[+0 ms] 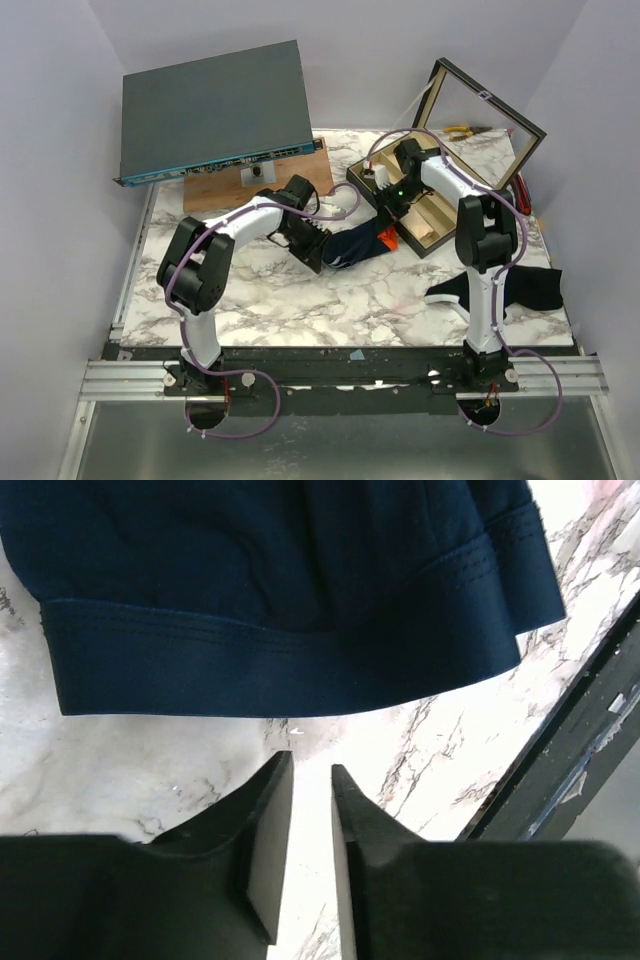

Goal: Roll the underwear
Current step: Fold the underwear at the center of the board.

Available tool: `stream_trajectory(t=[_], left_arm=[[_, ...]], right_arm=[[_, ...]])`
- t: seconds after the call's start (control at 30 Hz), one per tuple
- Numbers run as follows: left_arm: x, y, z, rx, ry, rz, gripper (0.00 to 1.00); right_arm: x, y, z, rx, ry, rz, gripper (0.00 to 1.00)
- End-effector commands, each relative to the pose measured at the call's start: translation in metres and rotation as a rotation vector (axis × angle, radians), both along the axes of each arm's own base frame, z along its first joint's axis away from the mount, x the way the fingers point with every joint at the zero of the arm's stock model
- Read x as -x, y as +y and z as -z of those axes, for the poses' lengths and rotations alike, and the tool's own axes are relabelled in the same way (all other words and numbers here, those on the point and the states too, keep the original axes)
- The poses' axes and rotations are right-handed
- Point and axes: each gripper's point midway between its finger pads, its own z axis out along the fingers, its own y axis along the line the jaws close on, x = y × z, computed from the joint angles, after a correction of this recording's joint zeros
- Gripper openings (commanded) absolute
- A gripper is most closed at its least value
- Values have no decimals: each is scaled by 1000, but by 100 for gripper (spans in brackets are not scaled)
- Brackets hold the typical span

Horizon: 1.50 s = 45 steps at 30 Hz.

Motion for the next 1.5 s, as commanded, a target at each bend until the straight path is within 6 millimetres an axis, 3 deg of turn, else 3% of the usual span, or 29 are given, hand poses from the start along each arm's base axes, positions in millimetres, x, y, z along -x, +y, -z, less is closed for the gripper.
stream_trajectory(t=[0.0, 0.13, 0.4, 0.57, 0.93, 1.07, 1.47], left_arm=[[-14, 2, -1, -24, -34, -36, 32], [-13, 0, -7, 12, -72, -18, 51], [-9, -3, -35, 102, -261, 44, 71], [-8, -10, -43, 86, -464, 108, 99], [-6, -31, -29, -76, -801, 275, 99], [-21, -31, -17, -180, -883, 276, 99], [-31, -33, 7, -327, -826, 296, 96]], right_arm=[[-10, -4, 19, 24, -31, -4, 2], [-6, -4, 23, 19, -16, 0, 2], [-6, -4, 38, 36, 25, 31, 2], [-7, -5, 48, 52, 49, 45, 2], [2, -7, 57, 58, 96, 36, 2], [3, -6, 58, 54, 103, 33, 2], [8, -7, 56, 51, 113, 29, 2]])
